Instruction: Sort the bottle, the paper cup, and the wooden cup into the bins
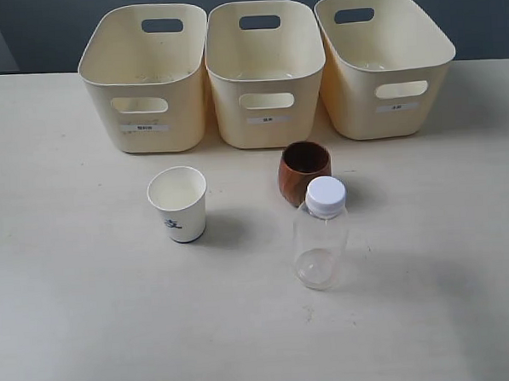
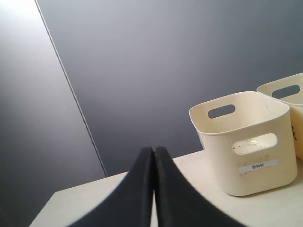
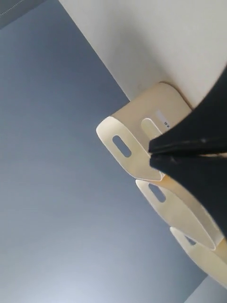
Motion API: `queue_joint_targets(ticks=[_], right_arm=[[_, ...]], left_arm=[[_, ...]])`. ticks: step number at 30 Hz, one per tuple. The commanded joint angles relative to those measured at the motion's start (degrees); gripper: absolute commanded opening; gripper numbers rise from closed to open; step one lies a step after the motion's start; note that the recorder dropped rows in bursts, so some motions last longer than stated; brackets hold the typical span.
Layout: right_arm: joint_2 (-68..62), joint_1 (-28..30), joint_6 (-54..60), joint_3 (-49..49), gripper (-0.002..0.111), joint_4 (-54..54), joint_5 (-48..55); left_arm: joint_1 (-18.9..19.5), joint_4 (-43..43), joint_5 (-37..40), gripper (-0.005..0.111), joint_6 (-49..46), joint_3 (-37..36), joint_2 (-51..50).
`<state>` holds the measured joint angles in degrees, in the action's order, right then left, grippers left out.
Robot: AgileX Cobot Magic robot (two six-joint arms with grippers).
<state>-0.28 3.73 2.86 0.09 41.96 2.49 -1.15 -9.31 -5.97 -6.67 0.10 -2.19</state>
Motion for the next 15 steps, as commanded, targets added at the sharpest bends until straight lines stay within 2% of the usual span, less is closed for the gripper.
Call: queue_joint_targets(ticks=[1,6,11,15], right_arm=[[0.28,0.24,4.13,-0.09,-0.001,-8.04,3.08],[0.28,0.05,8.18,-0.09,-0.001,-7.77,2.79],[0.28,-5.29,12.12,1.79,-0.001,-5.39,2.15],[0.28,-8.02,12.12,7.87,-0.001,-3.96,2.56]], left_arm=[[-0.08,-0.02,-0.14,0.000,0.05,-0.10,0.13],[-0.08,-0.02,-0.14,0.000,0.05,-0.10,0.13],[-0.08,-0.02,-0.14,0.000,0.05,-0.10,0.13],[-0.08,-0.02,-0.14,0.000,0.05,-0.10,0.13]])
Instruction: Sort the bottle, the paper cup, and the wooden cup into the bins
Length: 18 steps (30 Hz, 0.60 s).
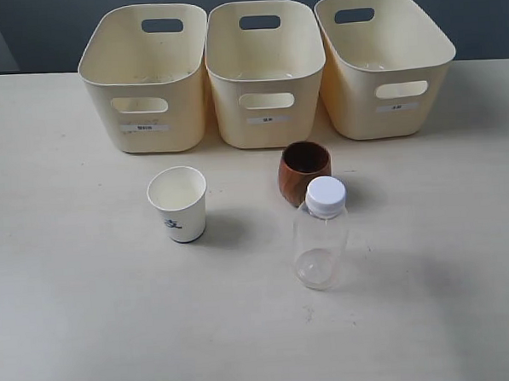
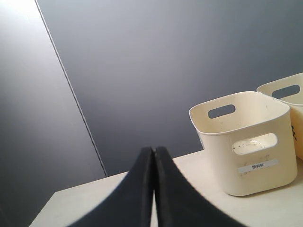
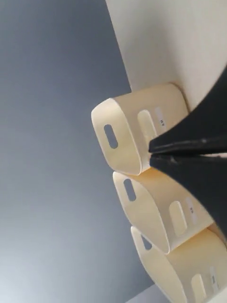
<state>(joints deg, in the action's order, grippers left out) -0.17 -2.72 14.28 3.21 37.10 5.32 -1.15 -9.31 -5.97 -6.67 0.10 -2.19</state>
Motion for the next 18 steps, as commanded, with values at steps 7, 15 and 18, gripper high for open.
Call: queue_joint_targets(ticks=[7,15,18], right_arm=[[-4.41,-1.57,2.07,9.88,-0.001,1.02,4.43],[-17.74,-2.01,17.19,22.02,-0.001,13.95,10.92],[-22.64,-2.01,24.07,26.91,-0.001,19.41,14.17]], left_arm=[[-0.08,-0.02,-0.14,0.000,0.05,-0.10,0.13],[-0.08,-0.02,-0.14,0.000,0.05,-0.10,0.13],[-0.08,-0.02,-0.14,0.000,0.05,-0.10,0.13]])
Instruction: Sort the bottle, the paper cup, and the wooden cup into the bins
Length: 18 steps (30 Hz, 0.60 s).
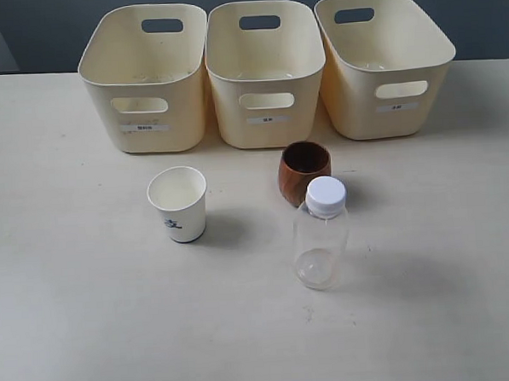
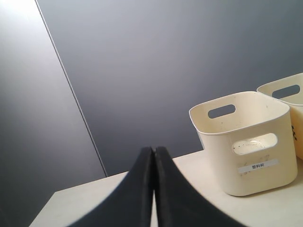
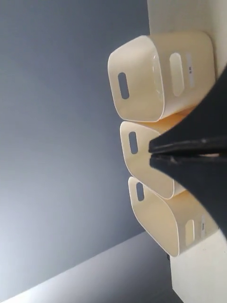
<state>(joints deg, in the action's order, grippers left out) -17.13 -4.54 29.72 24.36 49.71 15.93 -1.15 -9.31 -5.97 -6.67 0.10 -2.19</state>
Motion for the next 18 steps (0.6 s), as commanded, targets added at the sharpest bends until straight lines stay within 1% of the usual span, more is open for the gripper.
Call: queue_joint_targets(ticks=[1,4,8,13,16,18], right_arm=[[-7.05,-0.20,9.89,7.46,-0.001,8.08,4.63],[-11.97,-0.20,14.37,11.64,-0.001,11.08,7.84],[-19.08,-0.20,19.38,16.31,-0.001,11.41,13.35],[-26.73,-0.20,24.02,20.11,-0.001,11.41,16.76],[-30.91,-0.33,26.57,22.01,-0.001,11.91,20.53],[-33.14,-1.83,29.95,22.59,-0.001,12.90,21.89]], left_arm=[[-0.08,-0.02,-0.14,0.000,0.05,-0.10,0.13],[-0.08,-0.02,-0.14,0.000,0.05,-0.10,0.13],[-0.08,-0.02,-0.14,0.000,0.05,-0.10,0.13],[-0.08,-0.02,-0.14,0.000,0.05,-0.10,0.13],[-0.08,-0.02,-0.14,0.000,0.05,-0.10,0.13],[-0.08,-0.02,-0.14,0.000,0.05,-0.10,0.13]])
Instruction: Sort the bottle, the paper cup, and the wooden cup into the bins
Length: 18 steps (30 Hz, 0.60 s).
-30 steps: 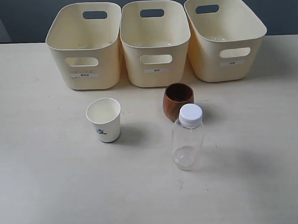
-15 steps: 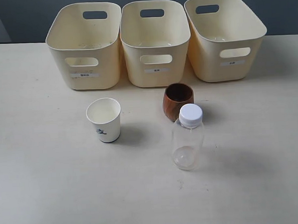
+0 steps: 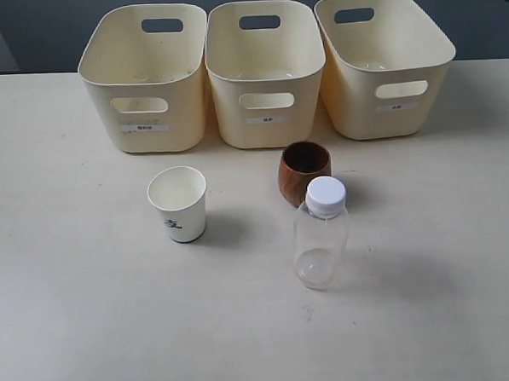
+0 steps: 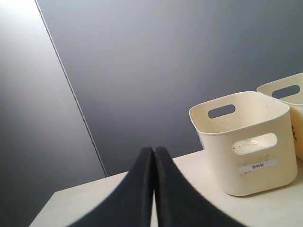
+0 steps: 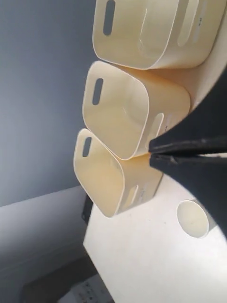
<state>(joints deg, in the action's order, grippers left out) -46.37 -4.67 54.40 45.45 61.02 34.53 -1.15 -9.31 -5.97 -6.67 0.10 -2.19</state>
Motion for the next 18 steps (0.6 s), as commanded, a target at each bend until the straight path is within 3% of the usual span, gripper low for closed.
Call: queue_joint_targets(ticks=[1,11,18], right_arm=[[-4.88,-2.89,6.67,1.63,-0.001,1.57,3.29],[-13.98,-16.87,16.49,1.63,-0.001,-0.48,-2.11],[-18.25,-19.35,16.49,1.63,-0.001,-1.56,-7.96]], left_arm=[[-0.08,-0.02,-0.14,0.000,0.05,-0.10,0.13],[-0.08,-0.02,-0.14,0.000,0.14,-0.10,0.13],[-0.08,-0.02,-0.14,0.000,0.14,-0.10,0.13]])
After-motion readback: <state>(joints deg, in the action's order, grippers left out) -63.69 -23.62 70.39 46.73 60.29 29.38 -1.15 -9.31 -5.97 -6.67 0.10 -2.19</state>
